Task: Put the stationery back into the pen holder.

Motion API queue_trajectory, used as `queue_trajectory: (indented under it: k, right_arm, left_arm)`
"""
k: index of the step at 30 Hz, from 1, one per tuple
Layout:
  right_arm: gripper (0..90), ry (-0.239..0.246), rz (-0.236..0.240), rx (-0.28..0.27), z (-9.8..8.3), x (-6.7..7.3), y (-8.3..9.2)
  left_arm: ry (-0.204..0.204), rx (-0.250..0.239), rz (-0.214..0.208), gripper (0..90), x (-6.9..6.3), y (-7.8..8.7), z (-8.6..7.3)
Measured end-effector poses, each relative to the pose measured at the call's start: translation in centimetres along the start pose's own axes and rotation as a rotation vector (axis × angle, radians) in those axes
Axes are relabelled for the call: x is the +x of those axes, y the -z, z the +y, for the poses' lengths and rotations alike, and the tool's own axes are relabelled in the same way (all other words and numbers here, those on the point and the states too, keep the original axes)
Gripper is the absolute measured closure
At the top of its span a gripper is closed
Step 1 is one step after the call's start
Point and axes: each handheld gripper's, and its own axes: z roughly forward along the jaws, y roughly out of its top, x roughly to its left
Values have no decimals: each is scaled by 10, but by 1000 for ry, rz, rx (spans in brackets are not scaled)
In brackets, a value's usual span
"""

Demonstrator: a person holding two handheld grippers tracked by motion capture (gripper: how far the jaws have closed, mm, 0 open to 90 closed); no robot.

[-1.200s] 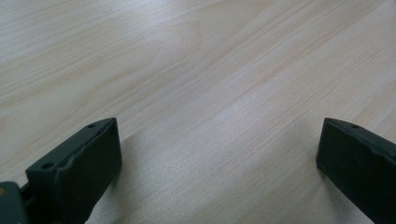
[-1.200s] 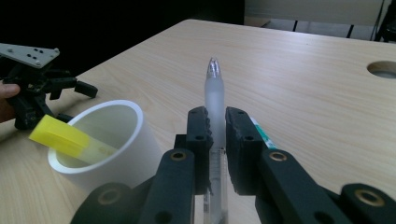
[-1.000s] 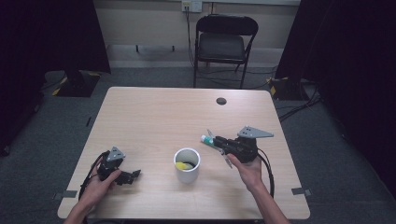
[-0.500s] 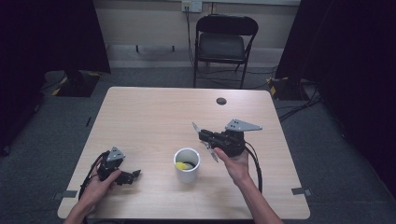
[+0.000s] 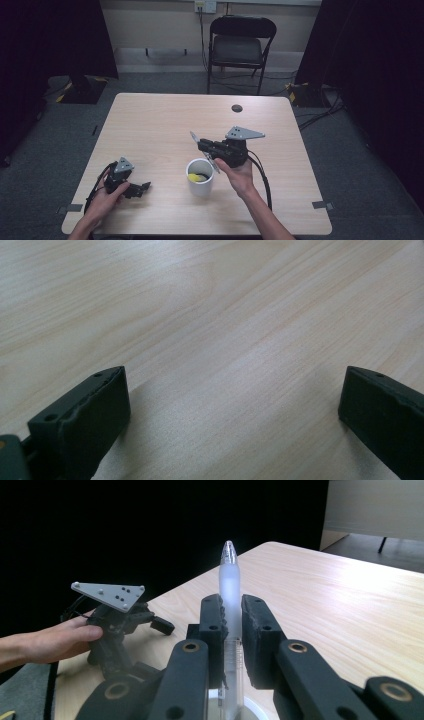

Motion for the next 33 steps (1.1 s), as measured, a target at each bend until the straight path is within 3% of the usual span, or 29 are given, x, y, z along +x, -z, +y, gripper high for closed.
queue_trajectory:
  k: [20,33]
  right_arm:
    - [804,-24,27,38,-13,4,-36]
    - [803,-1,21,78,-16,11,-40]
  left_arm:
    - [0,0,0,0,0,0,0]
    - [-1,0,0,0,0,0,0]
